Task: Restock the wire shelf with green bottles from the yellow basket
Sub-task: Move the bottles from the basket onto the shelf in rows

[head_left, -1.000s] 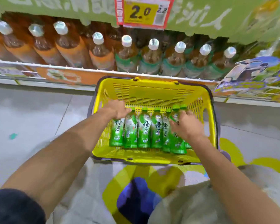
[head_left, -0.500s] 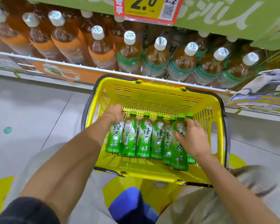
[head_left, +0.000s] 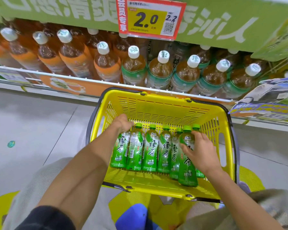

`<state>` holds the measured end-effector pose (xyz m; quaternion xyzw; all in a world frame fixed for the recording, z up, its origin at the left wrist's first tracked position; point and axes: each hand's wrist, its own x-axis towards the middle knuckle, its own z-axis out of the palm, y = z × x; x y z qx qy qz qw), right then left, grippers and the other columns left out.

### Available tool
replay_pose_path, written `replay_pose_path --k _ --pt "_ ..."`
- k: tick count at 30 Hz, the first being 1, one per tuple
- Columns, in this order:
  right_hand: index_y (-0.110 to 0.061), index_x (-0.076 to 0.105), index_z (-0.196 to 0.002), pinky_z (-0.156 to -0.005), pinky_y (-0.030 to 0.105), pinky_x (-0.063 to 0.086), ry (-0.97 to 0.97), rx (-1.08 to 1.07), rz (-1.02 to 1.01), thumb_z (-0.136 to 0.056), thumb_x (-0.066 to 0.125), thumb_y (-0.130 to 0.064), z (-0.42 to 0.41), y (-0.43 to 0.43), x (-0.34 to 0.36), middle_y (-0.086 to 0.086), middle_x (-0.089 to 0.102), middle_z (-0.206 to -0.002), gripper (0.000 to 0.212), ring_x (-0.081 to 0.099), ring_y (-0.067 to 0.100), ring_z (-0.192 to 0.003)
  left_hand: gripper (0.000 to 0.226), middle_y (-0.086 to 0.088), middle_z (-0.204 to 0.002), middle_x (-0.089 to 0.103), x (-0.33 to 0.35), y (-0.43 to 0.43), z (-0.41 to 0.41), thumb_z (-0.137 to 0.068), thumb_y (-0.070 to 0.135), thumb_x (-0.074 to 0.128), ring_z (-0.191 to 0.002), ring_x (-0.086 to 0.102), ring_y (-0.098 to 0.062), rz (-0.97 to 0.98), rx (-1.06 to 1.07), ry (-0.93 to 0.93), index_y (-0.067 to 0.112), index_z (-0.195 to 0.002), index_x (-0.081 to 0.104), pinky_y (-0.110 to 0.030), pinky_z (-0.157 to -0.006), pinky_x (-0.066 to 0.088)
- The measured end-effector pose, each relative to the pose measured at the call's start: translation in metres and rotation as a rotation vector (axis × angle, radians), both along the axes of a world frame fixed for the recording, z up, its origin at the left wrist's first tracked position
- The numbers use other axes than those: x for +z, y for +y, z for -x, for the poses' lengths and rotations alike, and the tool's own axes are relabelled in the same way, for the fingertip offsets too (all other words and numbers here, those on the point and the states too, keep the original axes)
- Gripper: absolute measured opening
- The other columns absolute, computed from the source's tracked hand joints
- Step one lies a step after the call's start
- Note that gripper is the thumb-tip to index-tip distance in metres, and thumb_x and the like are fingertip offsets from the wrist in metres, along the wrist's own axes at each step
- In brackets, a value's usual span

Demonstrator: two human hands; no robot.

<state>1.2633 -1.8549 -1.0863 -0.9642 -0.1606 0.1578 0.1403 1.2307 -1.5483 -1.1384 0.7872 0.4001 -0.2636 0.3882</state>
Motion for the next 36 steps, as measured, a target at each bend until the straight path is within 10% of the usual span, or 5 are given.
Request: replay_pose_path --k 14,21,30,33,36 --pt "-0.005 0.043 -0.148 -0.099 0.041 0.049 0.036 -0.032 -0.021 -0.092 0.069 -0.042 0.006 -0.008 0.005 0.016 0.054 -0.140 0.072 0.057 0.031 -0.124 0.042 -0.014 -0.133 0.060 -0.009 -0.001 0.023 -0.095 0.029 0.069 -0.121 0.056 -0.030 0.105 0.087 -0.168 0.007 -0.130 0.059 -0.043 -0.107 0.045" --pt "-0.010 0.051 -0.142 -0.096 0.040 0.051 0.129 -0.166 -0.129 -0.079 0.083 -0.043 0.001 -0.014 0.012 0.011 0.060 -0.134 0.078 0.058 0.027 -0.118 0.070 -0.011 -0.143 0.052 0.015 -0.007 0.044 -0.084 0.027 0.081 -0.134 0.048 -0.026 0.427 0.207 -0.267 0.004 -0.142 0.049 -0.039 -0.115 0.031" --pt "-0.015 0.049 -0.141 -0.070 0.027 0.051 0.333 -0.246 -0.224 -0.078 0.085 -0.029 -0.004 -0.010 0.029 0.008 0.060 -0.125 0.074 0.064 0.021 -0.098 0.091 -0.016 -0.158 0.034 0.024 -0.017 0.067 -0.070 0.025 0.091 -0.146 0.033 -0.033 0.390 -0.003 -0.276 0.027 -0.148 0.043 -0.054 -0.118 0.029" --pt "-0.016 0.046 -0.141 -0.055 0.021 0.053 0.378 -0.241 -0.283 -0.079 0.085 -0.022 0.001 0.000 0.038 -0.001 0.058 -0.113 0.074 0.067 0.020 -0.086 0.069 -0.014 -0.156 0.038 0.027 -0.018 0.075 -0.067 0.033 0.093 -0.143 0.037 -0.030 0.387 0.010 -0.352 0.042 -0.123 0.054 -0.046 -0.112 0.036" --pt "-0.016 0.048 -0.141 -0.060 0.025 0.056 0.346 -0.160 -0.346 -0.075 0.088 -0.022 0.001 0.008 0.054 -0.003 0.058 -0.112 0.077 0.065 0.022 -0.078 0.090 -0.010 -0.155 0.040 0.037 -0.015 0.079 -0.062 0.040 0.095 -0.143 0.036 -0.025 0.442 0.037 -0.404 0.030 -0.139 0.052 -0.033 -0.107 0.035"
